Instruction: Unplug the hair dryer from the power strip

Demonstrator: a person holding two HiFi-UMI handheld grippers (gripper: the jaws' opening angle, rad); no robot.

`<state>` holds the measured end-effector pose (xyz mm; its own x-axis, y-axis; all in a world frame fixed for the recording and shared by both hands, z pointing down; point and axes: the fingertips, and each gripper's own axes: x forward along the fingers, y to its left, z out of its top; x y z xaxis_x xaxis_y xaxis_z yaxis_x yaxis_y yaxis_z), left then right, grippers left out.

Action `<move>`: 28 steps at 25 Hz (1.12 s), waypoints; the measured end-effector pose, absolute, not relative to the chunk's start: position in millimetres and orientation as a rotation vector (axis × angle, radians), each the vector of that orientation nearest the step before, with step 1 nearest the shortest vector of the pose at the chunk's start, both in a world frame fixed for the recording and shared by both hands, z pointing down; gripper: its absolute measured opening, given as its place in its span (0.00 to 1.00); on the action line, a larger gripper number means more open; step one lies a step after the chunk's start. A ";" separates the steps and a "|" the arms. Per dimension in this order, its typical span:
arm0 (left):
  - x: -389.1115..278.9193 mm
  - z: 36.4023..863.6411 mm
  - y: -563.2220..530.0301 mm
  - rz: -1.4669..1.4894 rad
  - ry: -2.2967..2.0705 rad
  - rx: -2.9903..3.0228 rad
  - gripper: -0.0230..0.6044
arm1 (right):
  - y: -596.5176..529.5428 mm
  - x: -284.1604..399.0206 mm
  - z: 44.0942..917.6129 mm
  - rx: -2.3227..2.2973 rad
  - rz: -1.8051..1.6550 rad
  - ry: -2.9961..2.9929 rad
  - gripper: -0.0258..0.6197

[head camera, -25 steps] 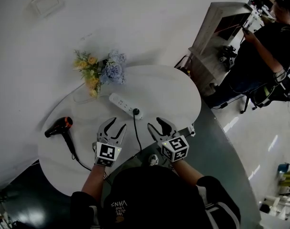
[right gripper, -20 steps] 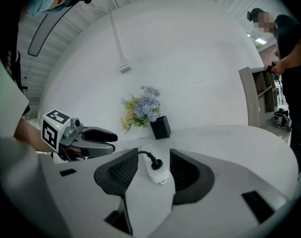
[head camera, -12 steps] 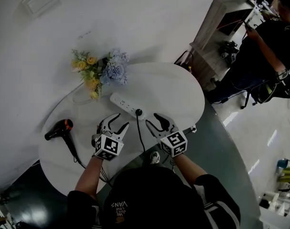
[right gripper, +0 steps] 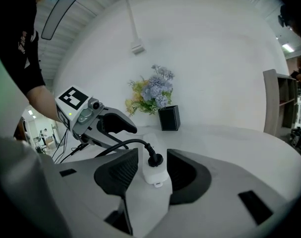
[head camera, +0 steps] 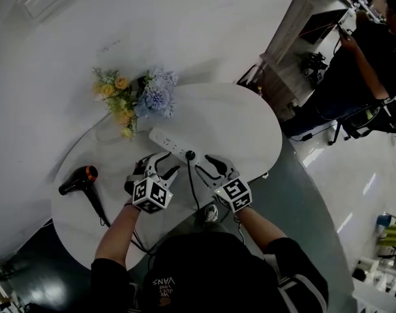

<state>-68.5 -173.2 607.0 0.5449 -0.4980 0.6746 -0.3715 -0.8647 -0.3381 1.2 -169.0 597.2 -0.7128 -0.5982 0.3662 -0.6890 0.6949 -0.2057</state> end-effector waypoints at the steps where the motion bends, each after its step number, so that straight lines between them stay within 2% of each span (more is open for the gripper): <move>1: -68.5 610.4 -175.6 -1.228 0.728 -2.617 0.38 | -170.5 -1.0 599.0 1.006 0.456 -2.639 0.33; 19: -78.2 658.3 -196.3 -1.337 0.498 -2.510 0.38 | -193.1 -36.3 617.9 0.801 0.265 -2.663 0.32; 24: -79.0 663.9 -201.9 -1.340 0.466 -2.483 0.38 | -200.1 -42.6 619.7 0.777 0.224 -2.664 0.23; 28: -78.6 669.2 -202.4 -1.354 0.429 -2.477 0.38 | -200.4 -45.1 621.5 0.748 0.199 -2.663 0.23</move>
<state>-78.6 -202.4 669.2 0.5155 -0.3892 0.7634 -0.1213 -0.9151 -0.3846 -45.1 -200.4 621.5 -0.7921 -0.4748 0.3835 -0.5266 0.8493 -0.0362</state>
